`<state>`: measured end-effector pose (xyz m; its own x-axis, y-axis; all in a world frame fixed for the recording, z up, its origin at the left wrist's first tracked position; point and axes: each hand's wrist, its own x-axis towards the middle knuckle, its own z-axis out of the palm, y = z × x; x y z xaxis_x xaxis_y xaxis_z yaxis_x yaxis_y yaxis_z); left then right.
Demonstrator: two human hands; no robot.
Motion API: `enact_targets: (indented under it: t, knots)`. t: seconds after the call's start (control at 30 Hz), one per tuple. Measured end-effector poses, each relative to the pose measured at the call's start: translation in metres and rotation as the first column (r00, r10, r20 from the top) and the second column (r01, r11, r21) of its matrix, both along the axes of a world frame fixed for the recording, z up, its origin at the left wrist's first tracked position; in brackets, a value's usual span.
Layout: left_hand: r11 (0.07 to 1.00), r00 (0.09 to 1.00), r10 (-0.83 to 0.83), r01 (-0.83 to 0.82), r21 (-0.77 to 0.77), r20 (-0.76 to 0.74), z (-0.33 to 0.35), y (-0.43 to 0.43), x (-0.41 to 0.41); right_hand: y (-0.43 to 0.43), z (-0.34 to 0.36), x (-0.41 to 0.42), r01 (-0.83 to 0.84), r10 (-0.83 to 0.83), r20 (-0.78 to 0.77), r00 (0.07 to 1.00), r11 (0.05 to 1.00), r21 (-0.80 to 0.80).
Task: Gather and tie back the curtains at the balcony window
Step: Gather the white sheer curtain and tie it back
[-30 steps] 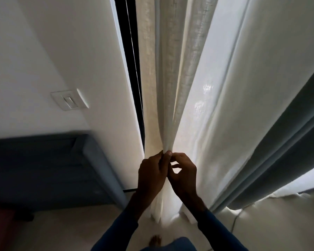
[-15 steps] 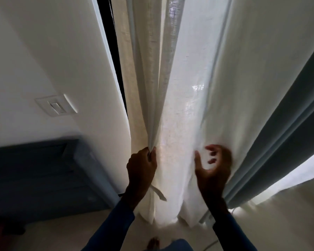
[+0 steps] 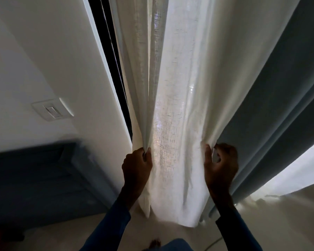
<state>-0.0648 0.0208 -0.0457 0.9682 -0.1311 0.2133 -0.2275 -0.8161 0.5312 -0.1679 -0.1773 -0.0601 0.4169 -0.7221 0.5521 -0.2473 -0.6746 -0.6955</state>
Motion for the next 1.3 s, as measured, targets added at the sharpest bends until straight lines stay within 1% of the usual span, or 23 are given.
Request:
enact_targets:
  t: [0.07, 0.13, 0.2, 0.27, 0.3, 0.37, 0.43, 0.57, 0.67, 0.9, 0.97, 1.03, 1.13, 1.2, 1.27, 1.3]
  knots:
    - [1.0, 1.0, -0.009, 0.009, -0.02, 0.014, -0.004, 0.002, -0.006, 0.012, -0.002, -0.007, -0.004, 0.004, -0.011, 1.0, 0.999, 0.035]
    - [0.999, 0.999, -0.031, 0.032, -0.013, 0.037, -0.009, 0.003, -0.016, 0.022, -0.002, -0.013, -0.063, 0.062, 0.011, 0.998, 0.995, 0.077]
    - [0.997, 0.996, -0.075, 0.076, -0.025, 0.057, -0.012, 0.0, -0.027, 0.037, -0.003, -0.013, -0.149, 0.146, 0.04, 0.988, 0.986, 0.077]
    - [0.99, 0.99, -0.138, 0.139, -0.032, 0.04, -0.013, -0.005, -0.038, 0.054, -0.006, -0.008, -0.249, 0.248, 0.02, 0.969, 0.967, 0.058]
    - [0.986, 0.986, -0.164, 0.165, -0.037, 0.018, -0.013, -0.009, -0.042, 0.062, -0.008, -0.004, -0.303, 0.302, 0.013, 0.953, 0.95, 0.081]
    - [0.982, 0.983, -0.184, 0.183, -0.056, -0.021, -0.012, -0.015, -0.048, 0.073, -0.013, 0.002, -0.394, 0.396, 0.025, 0.918, 0.902, 0.177]
    - [0.979, 0.98, -0.189, 0.183, -0.096, -0.059, -0.014, -0.016, -0.047, 0.073, -0.017, 0.007, -0.441, 0.447, 0.03, 0.894, 0.865, 0.239]
    - [0.962, 0.973, -0.211, 0.19, -0.196, -0.093, -0.013, -0.011, -0.043, 0.066, -0.022, 0.006, -0.439, 0.445, 0.046, 0.894, 0.852, 0.283]
    - [0.933, 0.961, -0.261, 0.226, -0.28, -0.092, -0.009, -0.013, -0.047, 0.075, -0.025, 0.004, -0.476, 0.489, 0.017, 0.872, 0.839, 0.264]
    - [0.912, 0.958, -0.285, 0.268, -0.311, -0.01, -0.005, -0.02, -0.046, 0.072, -0.021, 0.004, -0.539, 0.542, 0.052, 0.839, 0.812, 0.226]
    - [0.904, 0.953, -0.302, 0.282, -0.323, -0.012, 0.0, -0.024, -0.05, 0.072, -0.019, 0.003, -0.566, 0.574, 0.038, 0.818, 0.792, 0.227]
    - [0.923, 0.959, -0.281, 0.261, -0.282, -0.03, 0.002, -0.028, -0.05, 0.073, -0.02, 0.002, -0.574, 0.586, -0.011, 0.81, 0.796, 0.192]
    - [0.966, 0.982, -0.189, 0.18, -0.187, -0.028, -0.001, -0.029, -0.041, 0.07, -0.025, 0.002, -0.593, 0.604, -0.045, 0.796, 0.792, 0.143]
    - [0.971, 0.985, -0.167, 0.155, -0.181, -0.051, -0.005, -0.028, -0.032, 0.067, -0.026, 0.002, -0.602, 0.616, -0.071, 0.785, 0.785, 0.15]
    - [0.977, 0.987, -0.148, 0.137, -0.163, -0.063, -0.007, -0.026, -0.025, 0.061, -0.026, 0.002, -0.575, 0.59, -0.012, 0.808, 0.792, 0.207]
    - [0.98, 0.988, -0.142, 0.131, -0.148, -0.065, -0.007, -0.025, -0.023, 0.058, -0.024, 0.002, -0.535, 0.543, 0.036, 0.839, 0.811, 0.236]
